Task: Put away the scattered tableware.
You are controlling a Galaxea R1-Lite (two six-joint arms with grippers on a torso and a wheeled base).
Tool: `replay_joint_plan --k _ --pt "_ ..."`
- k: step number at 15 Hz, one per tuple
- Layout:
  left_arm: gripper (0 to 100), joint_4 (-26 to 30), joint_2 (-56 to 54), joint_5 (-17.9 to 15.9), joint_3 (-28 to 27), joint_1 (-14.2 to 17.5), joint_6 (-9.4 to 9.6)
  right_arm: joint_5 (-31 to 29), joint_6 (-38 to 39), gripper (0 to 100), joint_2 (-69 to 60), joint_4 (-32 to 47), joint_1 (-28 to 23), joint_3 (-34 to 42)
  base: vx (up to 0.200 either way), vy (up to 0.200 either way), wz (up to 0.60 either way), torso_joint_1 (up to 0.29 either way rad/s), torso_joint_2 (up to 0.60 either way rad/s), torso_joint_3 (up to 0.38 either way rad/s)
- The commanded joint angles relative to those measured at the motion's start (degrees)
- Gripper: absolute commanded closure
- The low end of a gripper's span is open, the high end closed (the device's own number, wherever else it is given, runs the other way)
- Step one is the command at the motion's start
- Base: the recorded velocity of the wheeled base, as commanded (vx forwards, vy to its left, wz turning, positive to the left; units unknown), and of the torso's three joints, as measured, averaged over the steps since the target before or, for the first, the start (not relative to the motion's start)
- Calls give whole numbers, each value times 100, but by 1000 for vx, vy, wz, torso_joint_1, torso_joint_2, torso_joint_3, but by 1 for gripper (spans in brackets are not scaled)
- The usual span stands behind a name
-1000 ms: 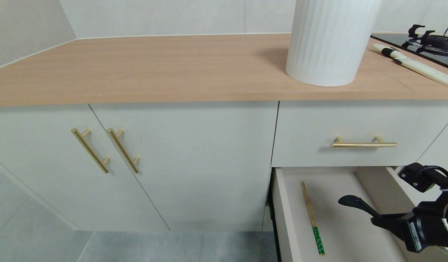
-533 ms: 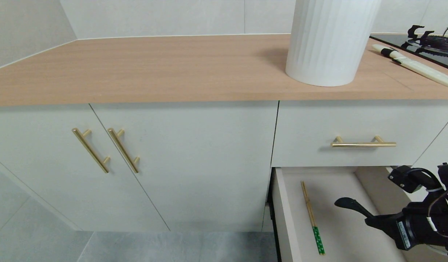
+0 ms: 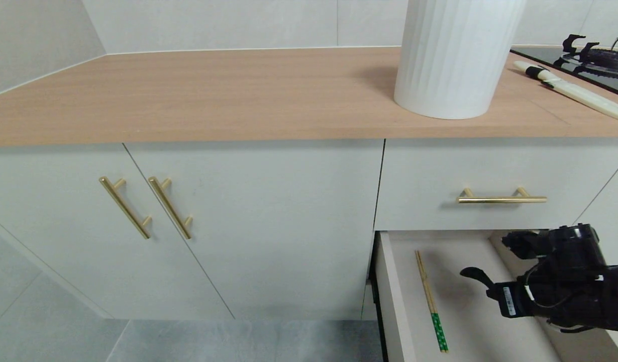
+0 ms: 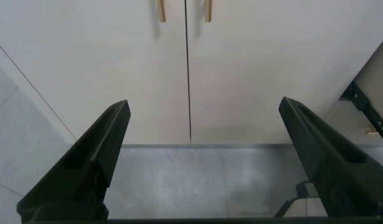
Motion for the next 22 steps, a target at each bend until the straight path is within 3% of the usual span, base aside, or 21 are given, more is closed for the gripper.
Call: replay_joint_plan --k 1,10,13,14,19,22 --pt "0 0 2 3 1 2 -1 -113 222 100 1170 -595 3 30 0 0 0 0 0 0" --pt "0 0 2 3 1 2 -1 -509 327 100 1917 -1975 -128 171 0 0 0 0 0 0" --pt "0 0 2 3 1 2 -1 -518 459 100 1908 -2036 -128 179 0 0 0 0 0 0" --pt "0 0 2 3 1 2 -1 -518 459 0 1899 -2036 -128 171 0 0 0 0 0 0" --pt "0 0 2 3 1 2 -1 -518 459 0 1601 -2045 -128 206 0 0 0 0 0 0" --pt "0 0 2 3 1 2 -1 -518 424 0 432 -1808 -164 346 0 0 0 0 0 0"
